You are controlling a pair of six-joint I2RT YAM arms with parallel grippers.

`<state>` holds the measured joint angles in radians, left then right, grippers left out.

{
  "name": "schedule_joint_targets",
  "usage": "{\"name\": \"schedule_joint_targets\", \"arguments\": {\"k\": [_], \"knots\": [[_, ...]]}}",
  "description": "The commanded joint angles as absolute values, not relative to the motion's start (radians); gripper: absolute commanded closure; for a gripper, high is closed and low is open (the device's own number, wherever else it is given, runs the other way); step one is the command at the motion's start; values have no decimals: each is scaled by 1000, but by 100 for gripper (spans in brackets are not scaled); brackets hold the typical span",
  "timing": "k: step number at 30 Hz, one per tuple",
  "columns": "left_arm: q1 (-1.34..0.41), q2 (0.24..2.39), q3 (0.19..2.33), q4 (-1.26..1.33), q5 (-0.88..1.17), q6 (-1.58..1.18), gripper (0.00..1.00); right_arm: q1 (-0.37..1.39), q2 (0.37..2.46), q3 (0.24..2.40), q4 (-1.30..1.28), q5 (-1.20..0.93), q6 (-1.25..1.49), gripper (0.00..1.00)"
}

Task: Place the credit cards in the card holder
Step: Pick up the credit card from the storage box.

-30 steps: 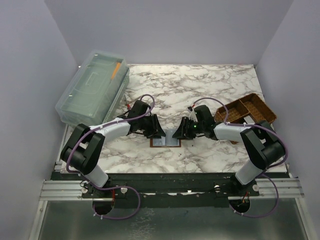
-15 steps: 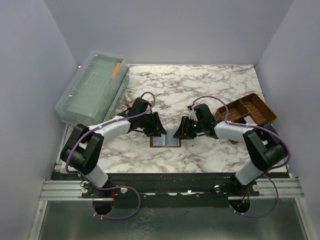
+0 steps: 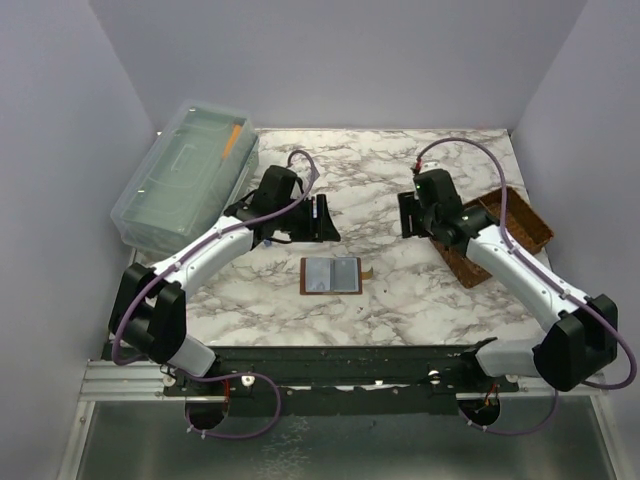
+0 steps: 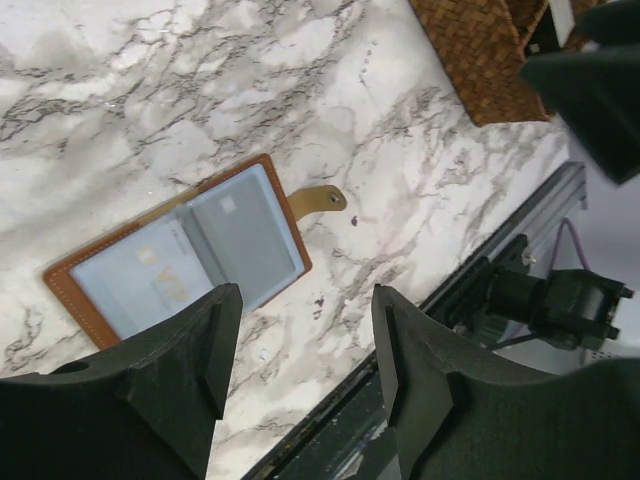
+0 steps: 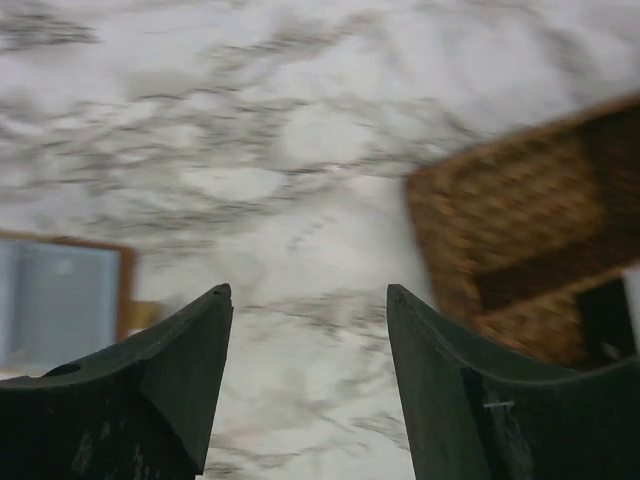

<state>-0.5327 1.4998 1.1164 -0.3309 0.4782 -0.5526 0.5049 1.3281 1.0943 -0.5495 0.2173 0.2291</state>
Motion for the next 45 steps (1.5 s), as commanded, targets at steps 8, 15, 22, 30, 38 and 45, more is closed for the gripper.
{"name": "schedule_joint_targets", "arguments": {"k": [8, 15, 22, 30, 38, 45], "knots": [[-716, 1403, 1101, -460, 154, -379, 36, 108, 1193, 944, -524, 486, -155, 35], [-801, 1370, 1101, -477, 43, -364, 36, 12, 1286, 896, -434, 490, -294, 37], [-835, 1352, 1094, -476, 8, -367, 34, 6, 1393, 883, -417, 507, -360, 43], [-849, 1345, 1090, -476, -56, -373, 33, -6, 1462, 795, -270, 494, -416, 45], [-881, 1341, 1091, -478, -76, -362, 33, -38, 1543, 778, -194, 538, -433, 45], [-905, 1342, 1091, -483, -115, -355, 33, -41, 1547, 772, -145, 590, -449, 50]]}}
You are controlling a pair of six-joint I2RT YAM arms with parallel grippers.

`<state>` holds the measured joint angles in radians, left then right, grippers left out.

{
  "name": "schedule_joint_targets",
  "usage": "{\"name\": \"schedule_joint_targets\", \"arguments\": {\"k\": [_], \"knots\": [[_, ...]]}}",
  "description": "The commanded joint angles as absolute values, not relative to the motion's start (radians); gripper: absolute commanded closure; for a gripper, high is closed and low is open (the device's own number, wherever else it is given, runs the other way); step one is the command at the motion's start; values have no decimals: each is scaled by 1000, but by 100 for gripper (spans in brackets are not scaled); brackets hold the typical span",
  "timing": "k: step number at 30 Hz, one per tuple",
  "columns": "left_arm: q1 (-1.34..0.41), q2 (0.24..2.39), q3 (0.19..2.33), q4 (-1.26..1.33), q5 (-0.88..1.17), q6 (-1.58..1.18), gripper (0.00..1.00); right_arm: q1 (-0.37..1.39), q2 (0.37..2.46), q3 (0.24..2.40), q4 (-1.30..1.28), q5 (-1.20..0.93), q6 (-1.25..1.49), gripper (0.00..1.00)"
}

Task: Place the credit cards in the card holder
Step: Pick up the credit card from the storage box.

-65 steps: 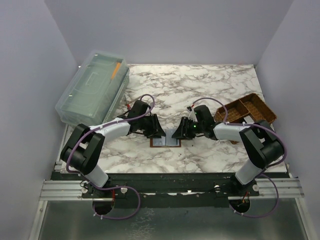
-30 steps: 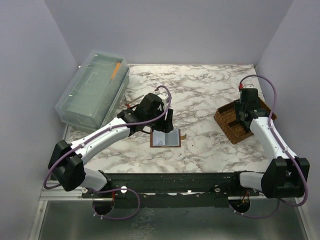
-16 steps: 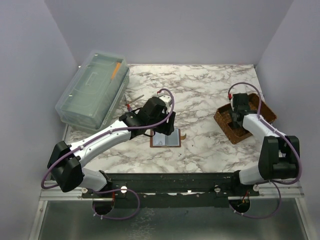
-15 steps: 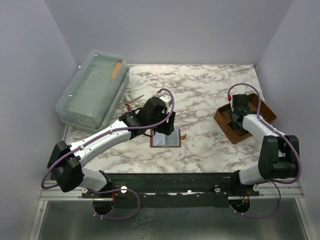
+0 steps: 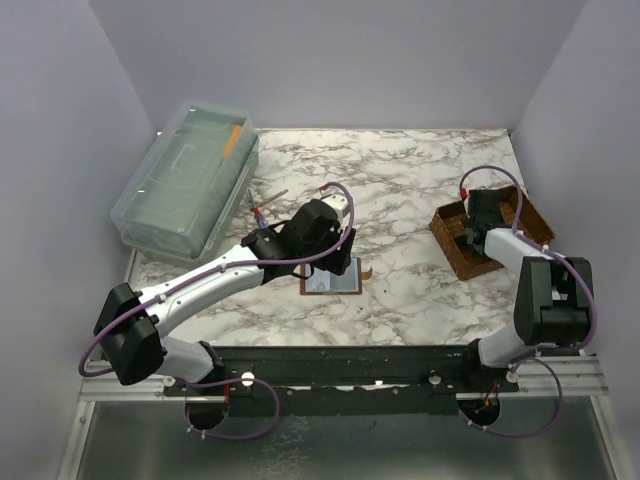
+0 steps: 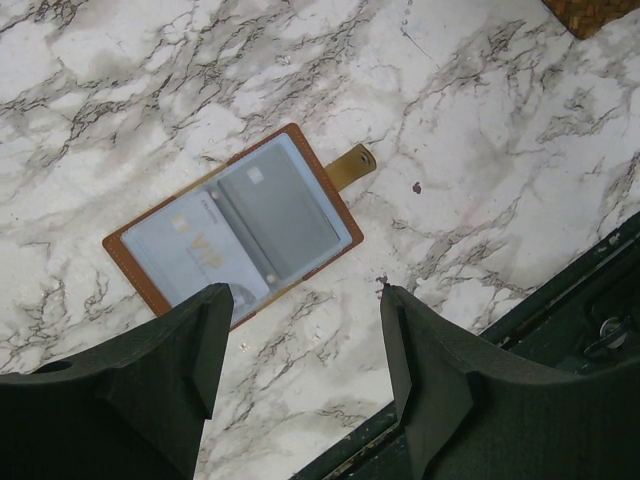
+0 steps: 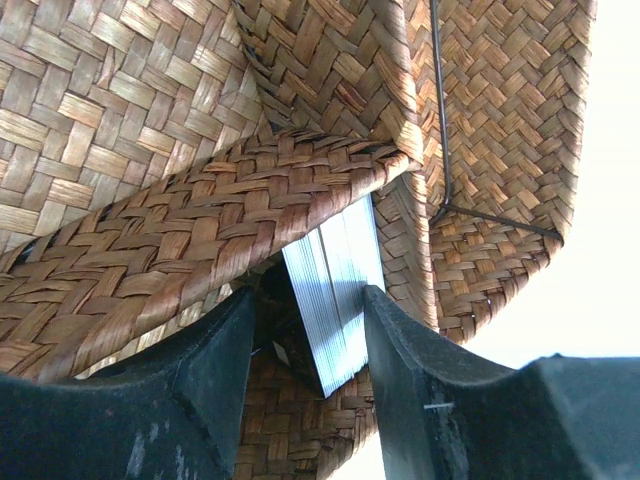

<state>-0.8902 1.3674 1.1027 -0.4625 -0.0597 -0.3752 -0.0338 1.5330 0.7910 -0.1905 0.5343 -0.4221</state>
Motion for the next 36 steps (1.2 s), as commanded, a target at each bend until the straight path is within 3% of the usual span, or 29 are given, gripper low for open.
{"name": "schedule_joint_targets", "arguments": {"k": [1, 15, 25, 36], "knots": [[-908, 1344, 1092, -484, -118, -355, 33, -41, 1539, 772, -138, 598, -456, 51], [-908, 1353, 1092, -486, -124, -356, 33, -43, 1478, 775, -121, 634, -492, 71], [-908, 1356, 1092, -485, -121, -356, 32, -43, 1476, 806, -207, 606, -427, 98], [-904, 1386, 1096, -485, -96, -359, 32, -43, 1373, 860, -418, 541, -304, 100]]}}
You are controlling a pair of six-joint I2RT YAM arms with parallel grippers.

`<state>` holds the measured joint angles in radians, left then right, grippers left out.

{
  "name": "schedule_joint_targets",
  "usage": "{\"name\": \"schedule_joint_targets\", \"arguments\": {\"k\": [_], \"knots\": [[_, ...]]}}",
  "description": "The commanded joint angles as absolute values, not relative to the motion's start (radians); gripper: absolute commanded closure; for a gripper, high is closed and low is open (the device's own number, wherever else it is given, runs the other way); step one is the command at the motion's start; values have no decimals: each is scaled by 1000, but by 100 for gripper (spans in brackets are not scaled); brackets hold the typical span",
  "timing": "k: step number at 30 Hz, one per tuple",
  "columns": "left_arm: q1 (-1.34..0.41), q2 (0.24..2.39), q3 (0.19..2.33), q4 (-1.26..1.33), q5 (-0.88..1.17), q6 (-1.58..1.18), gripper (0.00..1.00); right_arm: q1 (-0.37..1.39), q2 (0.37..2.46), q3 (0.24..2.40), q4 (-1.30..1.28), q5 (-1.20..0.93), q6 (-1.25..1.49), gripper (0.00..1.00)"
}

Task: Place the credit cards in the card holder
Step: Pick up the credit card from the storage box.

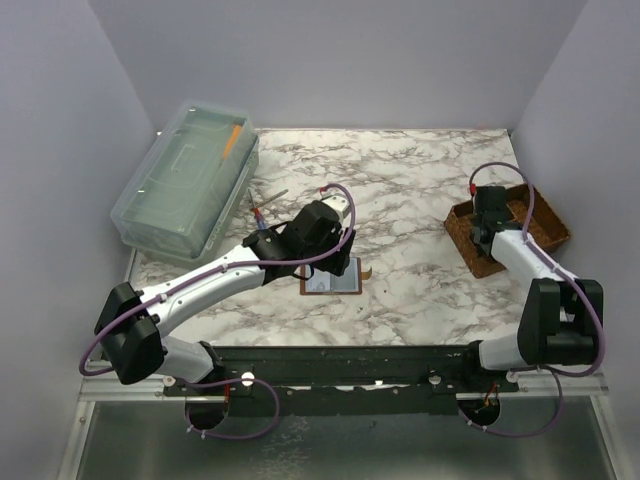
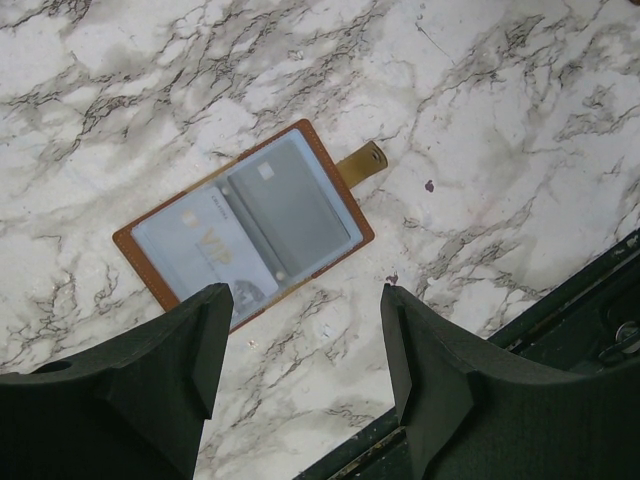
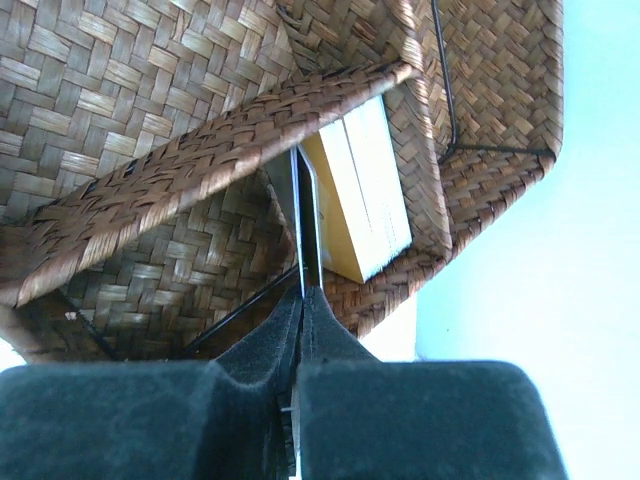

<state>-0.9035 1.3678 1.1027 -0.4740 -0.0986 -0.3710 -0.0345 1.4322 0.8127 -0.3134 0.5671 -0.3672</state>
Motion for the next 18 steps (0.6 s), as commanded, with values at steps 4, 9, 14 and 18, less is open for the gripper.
{"name": "schedule_joint_targets", "arguments": {"k": [4, 9, 14, 18], "knots": [[-876, 1402, 1097, -481, -53, -368, 32, -43, 1331, 900, -477, 480, -253, 100], [-804, 1415, 1091, -463, 38, -387, 32, -43, 1311, 996, -543, 466, -119, 100], [-712, 1436, 1072, -414, 174, -425, 32, -42, 1295, 1098, -618, 346, -5, 100], [-667, 1450, 1059, -380, 265, -448, 32, -42, 1280, 1077, -584, 340, 23, 100]]}}
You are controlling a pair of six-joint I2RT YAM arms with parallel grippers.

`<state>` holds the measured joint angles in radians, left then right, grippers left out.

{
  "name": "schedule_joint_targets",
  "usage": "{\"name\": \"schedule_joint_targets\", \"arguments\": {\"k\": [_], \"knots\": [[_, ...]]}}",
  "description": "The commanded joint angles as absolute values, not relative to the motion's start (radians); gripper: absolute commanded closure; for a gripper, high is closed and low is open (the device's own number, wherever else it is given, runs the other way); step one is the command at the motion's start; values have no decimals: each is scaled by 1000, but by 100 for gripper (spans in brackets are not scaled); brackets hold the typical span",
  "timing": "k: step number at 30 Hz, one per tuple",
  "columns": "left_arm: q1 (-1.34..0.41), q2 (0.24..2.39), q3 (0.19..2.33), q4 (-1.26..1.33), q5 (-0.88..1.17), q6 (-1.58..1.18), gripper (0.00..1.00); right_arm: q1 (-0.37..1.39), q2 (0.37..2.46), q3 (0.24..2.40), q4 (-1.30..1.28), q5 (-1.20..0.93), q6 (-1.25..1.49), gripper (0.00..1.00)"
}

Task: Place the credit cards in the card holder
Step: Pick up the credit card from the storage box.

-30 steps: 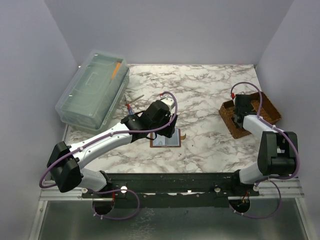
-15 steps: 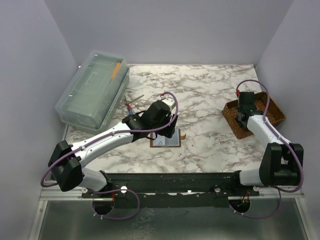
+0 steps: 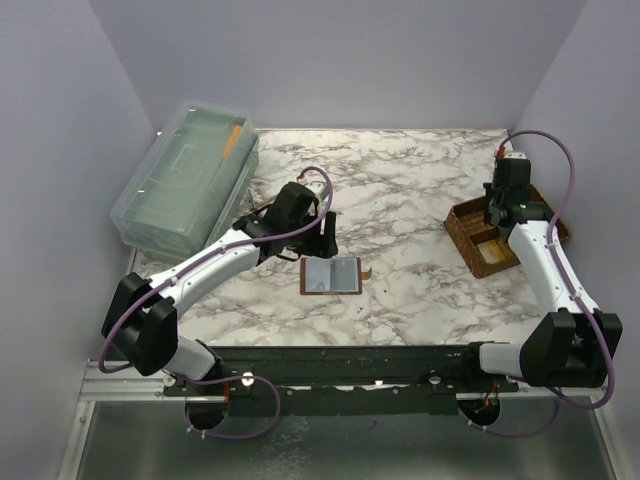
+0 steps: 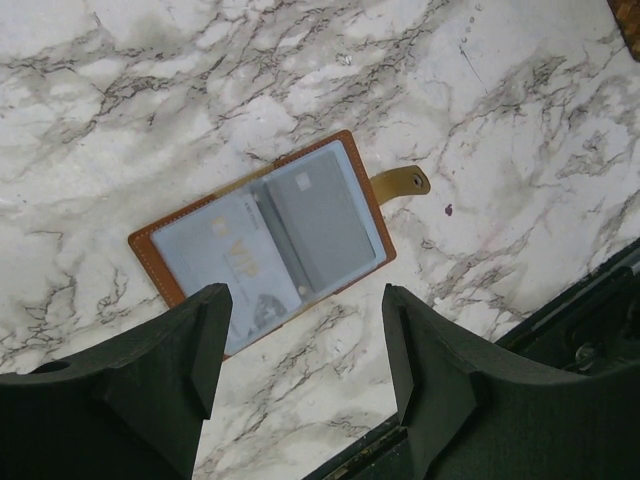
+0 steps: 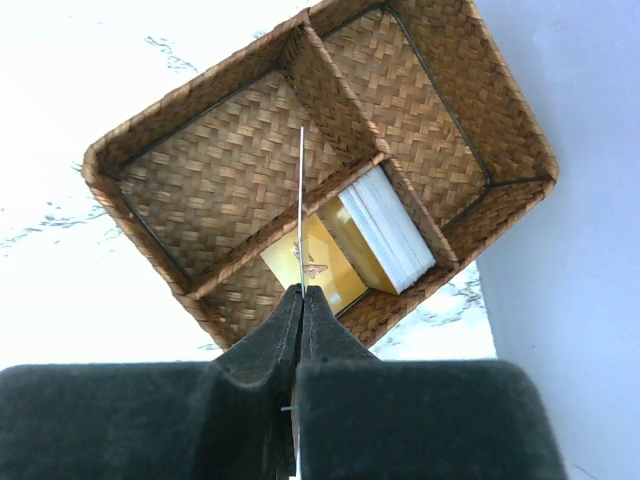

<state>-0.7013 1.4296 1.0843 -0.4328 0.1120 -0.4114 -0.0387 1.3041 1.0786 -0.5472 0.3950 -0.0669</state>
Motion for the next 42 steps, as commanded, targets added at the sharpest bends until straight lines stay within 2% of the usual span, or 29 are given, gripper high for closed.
{"name": "schedule_joint_targets", "arguments": {"k": [1, 5, 8, 10, 12, 16, 21, 25, 28, 33, 39, 42], "knots": [[-656, 1456, 1056, -369, 286, -452, 32, -43, 1278, 1074, -580, 332, 43, 100], [-620, 1490, 1048, -319, 441, -473, 32, -42, 1292, 1114, -631, 160, 147, 100], [-600, 1514, 1040, -254, 571, -532, 32, -42, 1320, 1149, -679, -220, 206, 100], [-596, 1529, 1048, -211, 642, -586, 32, -39, 1311, 1104, -618, -496, 269, 100], [-595, 1543, 1061, -170, 701, -637, 32, -26, 1256, 989, -443, -708, 374, 100], [-589, 1548, 1071, -94, 735, -748, 32, 51, 1202, 727, 108, -894, 683, 100], [-564, 1516, 1010, 95, 784, -912, 32, 157, 1208, 557, 546, -906, 927, 100], [-540, 1482, 952, 193, 778, -1003, 35, 205, 1246, 495, 785, -921, 1064, 100], [-526, 1448, 920, 248, 776, -1046, 35, 220, 1252, 494, 827, -919, 1090, 100], [-525, 1446, 928, 254, 786, -1057, 41, 250, 1281, 512, 879, -951, 1118, 100], [-525, 1431, 928, 287, 806, -1064, 51, 281, 1303, 491, 941, -972, 1141, 100], [-526, 1428, 927, 292, 815, -1059, 61, 288, 1315, 469, 994, -970, 1159, 100]]}}
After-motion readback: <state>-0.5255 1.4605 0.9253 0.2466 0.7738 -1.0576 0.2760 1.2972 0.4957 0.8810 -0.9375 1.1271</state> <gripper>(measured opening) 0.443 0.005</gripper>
